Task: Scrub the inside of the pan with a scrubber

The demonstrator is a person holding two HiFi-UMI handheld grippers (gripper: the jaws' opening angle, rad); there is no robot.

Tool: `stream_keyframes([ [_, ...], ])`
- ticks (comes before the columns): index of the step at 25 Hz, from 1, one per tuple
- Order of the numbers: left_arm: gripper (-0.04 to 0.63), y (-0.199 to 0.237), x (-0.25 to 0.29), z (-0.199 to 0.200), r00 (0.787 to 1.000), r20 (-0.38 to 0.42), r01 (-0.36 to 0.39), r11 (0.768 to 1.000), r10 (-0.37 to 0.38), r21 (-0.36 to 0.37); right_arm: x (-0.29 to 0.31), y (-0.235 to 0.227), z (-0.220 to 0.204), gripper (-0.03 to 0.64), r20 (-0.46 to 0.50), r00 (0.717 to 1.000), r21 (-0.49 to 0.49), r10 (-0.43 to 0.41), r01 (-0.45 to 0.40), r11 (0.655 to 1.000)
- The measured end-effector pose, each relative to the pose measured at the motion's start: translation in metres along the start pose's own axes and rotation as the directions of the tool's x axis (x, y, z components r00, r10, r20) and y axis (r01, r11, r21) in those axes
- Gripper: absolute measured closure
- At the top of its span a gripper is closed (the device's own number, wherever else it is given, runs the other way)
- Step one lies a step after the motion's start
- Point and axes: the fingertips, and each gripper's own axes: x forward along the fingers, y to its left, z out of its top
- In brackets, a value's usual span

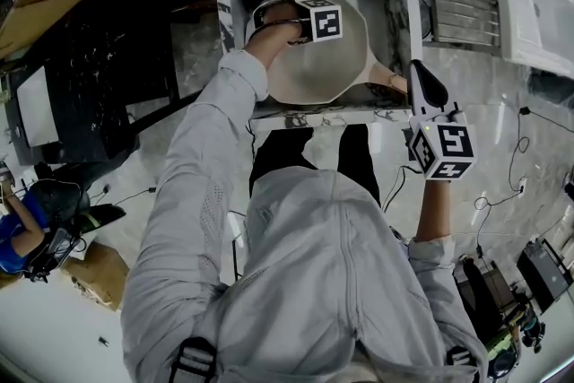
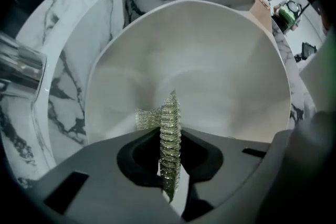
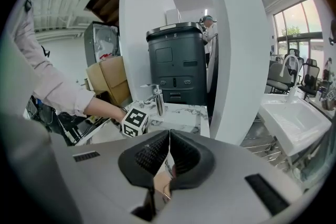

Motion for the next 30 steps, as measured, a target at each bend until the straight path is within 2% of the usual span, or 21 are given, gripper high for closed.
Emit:
stream_keyframes([
  [2,0.525,-0.001,0.002,0.013,0.997,0.081,0.023,0.997,-0.016,-0.077,0.000,-0.002,0.000,0.581,-0.001,1.000,0.003,-0.006,0.006,1.000],
  [4,0.525,0.003,-0.002,0.030,0.980,0.198,0.067,0.982,-0.031,-0.179,-0.001,-0.005,0.000,0.581,-0.002,1.000,0.007,-0.011,0.011,1.000],
  [6,0.525,0.007,-0.016,0.048,0.939,0.340,0.135,0.955,-0.039,-0.264,-0.002,-0.008,0.000,0.581,-0.002,1.000,0.008,-0.013,0.013,1.000],
  [8,0.525,0.009,-0.028,0.061,0.893,0.448,0.204,0.924,-0.040,-0.325,-0.003,-0.010,0.001,0.581,-0.001,1.000,0.010,-0.013,0.013,1.000],
  [10,0.525,0.010,-0.033,0.067,0.868,0.497,0.232,0.905,-0.026,-0.357,-0.005,-0.011,0.001,0.581,0.000,1.000,0.012,-0.011,0.011,1.000],
  [13,0.525,0.007,-0.035,0.075,0.845,0.534,0.256,0.892,-0.018,-0.374,-0.008,-0.014,0.001,0.581,-0.002,1.000,0.011,-0.005,0.005,1.000],
  [17,0.525,-0.001,-0.037,0.088,0.826,0.564,0.272,0.891,-0.022,-0.364,-0.012,-0.021,-0.001,0.581,-0.007,1.000,0.008,-0.001,0.001,1.000],
  [23,0.525,-0.024,-0.036,0.102,0.822,0.566,0.256,0.926,-0.057,-0.279,-0.016,-0.030,-0.004,0.581,-0.014,1.000,-0.001,0.018,-0.018,1.000],
  [27,0.525,-0.046,-0.043,0.111,0.803,0.583,0.284,0.940,-0.125,-0.189,-0.015,-0.030,-0.005,0.581,-0.017,0.999,-0.007,0.043,-0.043,0.999],
  [30,0.525,-0.073,-0.049,0.113,0.787,0.575,0.327,0.941,-0.222,-0.085,-0.014,-0.029,-0.002,0.581,-0.016,0.998,-0.018,0.067,-0.067,0.998],
])
